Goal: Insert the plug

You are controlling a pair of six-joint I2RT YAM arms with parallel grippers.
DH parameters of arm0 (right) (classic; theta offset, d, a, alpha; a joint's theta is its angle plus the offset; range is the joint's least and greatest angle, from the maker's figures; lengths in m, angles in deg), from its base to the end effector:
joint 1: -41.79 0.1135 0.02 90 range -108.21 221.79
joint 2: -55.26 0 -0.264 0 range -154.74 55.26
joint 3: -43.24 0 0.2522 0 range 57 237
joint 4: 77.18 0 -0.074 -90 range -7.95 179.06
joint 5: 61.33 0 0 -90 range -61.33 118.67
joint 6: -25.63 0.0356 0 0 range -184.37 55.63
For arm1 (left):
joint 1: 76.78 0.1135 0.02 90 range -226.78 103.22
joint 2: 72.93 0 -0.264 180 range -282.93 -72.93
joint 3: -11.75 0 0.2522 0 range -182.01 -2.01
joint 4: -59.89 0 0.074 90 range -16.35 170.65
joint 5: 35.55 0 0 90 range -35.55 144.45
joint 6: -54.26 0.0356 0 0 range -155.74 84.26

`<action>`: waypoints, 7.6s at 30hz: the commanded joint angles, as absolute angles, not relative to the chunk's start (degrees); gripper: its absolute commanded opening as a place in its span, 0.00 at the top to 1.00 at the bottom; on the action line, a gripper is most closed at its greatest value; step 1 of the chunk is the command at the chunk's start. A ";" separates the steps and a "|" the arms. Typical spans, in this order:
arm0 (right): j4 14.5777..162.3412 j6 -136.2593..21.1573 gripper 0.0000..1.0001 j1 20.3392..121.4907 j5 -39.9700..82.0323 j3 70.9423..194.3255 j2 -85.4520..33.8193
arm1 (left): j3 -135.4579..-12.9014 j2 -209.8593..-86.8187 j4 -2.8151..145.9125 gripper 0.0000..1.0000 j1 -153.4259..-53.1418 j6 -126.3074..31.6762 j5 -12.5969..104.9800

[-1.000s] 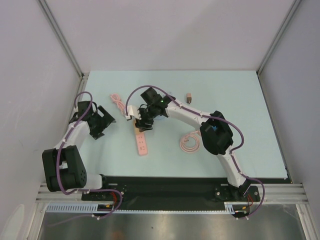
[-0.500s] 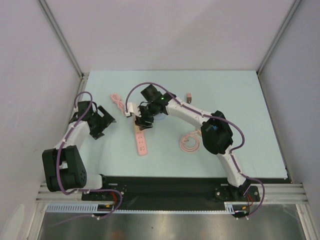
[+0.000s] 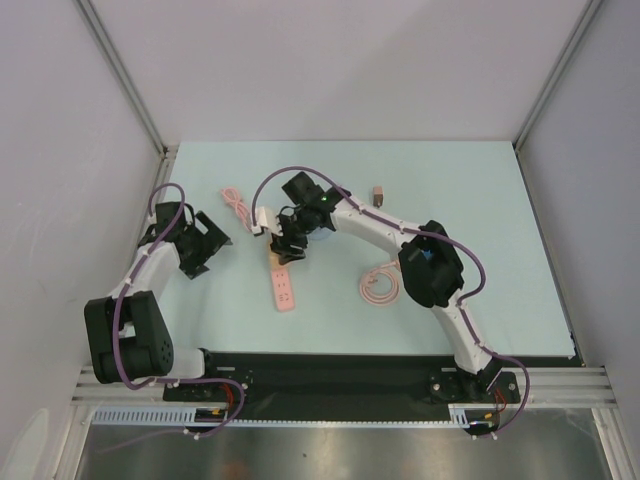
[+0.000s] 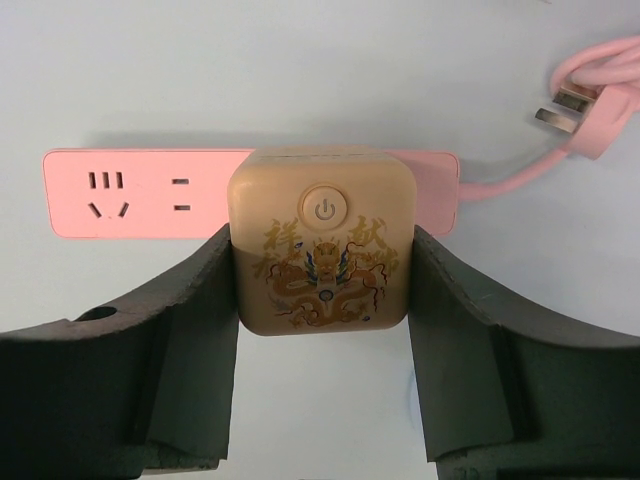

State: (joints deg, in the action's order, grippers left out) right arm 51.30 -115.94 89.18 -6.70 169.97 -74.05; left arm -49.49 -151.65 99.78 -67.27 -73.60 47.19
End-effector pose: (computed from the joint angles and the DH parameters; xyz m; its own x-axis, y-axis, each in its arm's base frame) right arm 0.3231 0.3817 0.2230 0.3093 -0.6073 -0.7318 -0.9455 -0.2792 -0.1679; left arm 0.2649 0.0398 0.2046 -0.5964 -0.7172 -0.3604 -0.5861 0.6959 -0.4150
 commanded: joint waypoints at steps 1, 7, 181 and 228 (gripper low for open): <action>52.31 -115.25 1.00 89.25 -7.72 168.98 -75.25 | -52.11 -151.33 99.49 0.00 -66.68 -72.74 46.45; 51.53 -115.69 1.00 89.60 -7.64 169.32 -75.78 | -52.11 -151.07 99.67 0.00 -66.68 -72.65 46.63; 157.96 2.70 1.00 84.85 -3.32 113.78 -26.47 | -51.49 -122.85 43.59 0.29 -92.43 -90.32 3.56; 134.33 -14.79 1.00 83.80 -41.55 117.12 -31.13 | -56.32 -131.20 94.74 0.63 -99.11 -59.91 -10.06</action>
